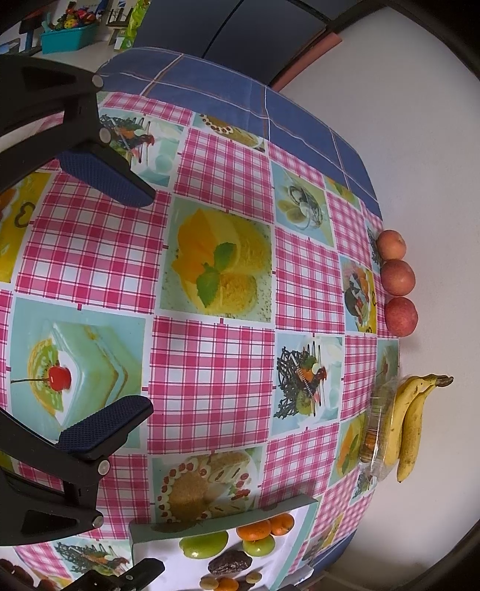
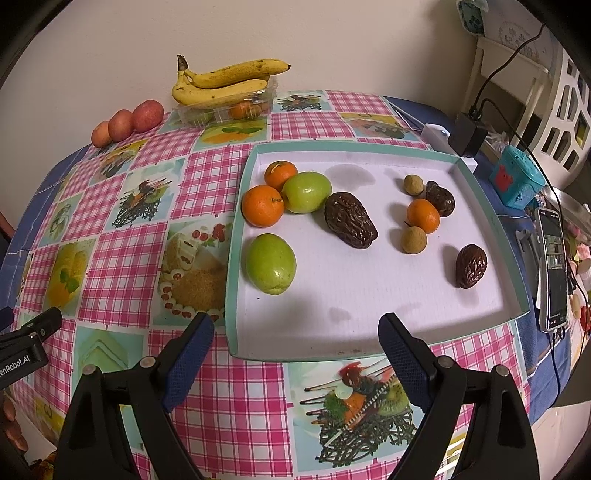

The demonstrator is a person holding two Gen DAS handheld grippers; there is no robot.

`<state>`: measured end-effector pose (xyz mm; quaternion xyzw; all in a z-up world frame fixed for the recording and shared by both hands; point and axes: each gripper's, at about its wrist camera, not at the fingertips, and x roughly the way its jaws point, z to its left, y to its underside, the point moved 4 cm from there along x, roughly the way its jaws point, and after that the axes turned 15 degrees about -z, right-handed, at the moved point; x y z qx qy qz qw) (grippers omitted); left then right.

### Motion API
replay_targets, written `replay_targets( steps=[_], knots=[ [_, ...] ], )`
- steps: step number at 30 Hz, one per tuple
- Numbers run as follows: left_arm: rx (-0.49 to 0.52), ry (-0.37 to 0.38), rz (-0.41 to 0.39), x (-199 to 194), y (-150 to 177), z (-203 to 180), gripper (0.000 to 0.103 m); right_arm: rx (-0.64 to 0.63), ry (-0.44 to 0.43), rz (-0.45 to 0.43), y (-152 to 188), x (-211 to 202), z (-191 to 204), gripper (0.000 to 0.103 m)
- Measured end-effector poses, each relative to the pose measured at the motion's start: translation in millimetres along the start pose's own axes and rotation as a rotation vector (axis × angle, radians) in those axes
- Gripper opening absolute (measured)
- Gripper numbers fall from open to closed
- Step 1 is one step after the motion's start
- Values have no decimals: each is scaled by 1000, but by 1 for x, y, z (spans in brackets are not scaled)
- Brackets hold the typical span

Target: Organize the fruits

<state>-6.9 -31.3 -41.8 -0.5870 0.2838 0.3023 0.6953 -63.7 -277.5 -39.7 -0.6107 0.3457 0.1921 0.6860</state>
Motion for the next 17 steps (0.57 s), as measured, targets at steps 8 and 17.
replay_targets(
  steps=[8, 17],
  knots=[
    [16, -16, 5, 0, 1, 0, 103, 4, 3, 4, 0, 1, -1, 91],
    [31, -5, -10, -3, 0, -3, 103, 4, 2, 5, 0, 1, -3, 91]
  ],
)
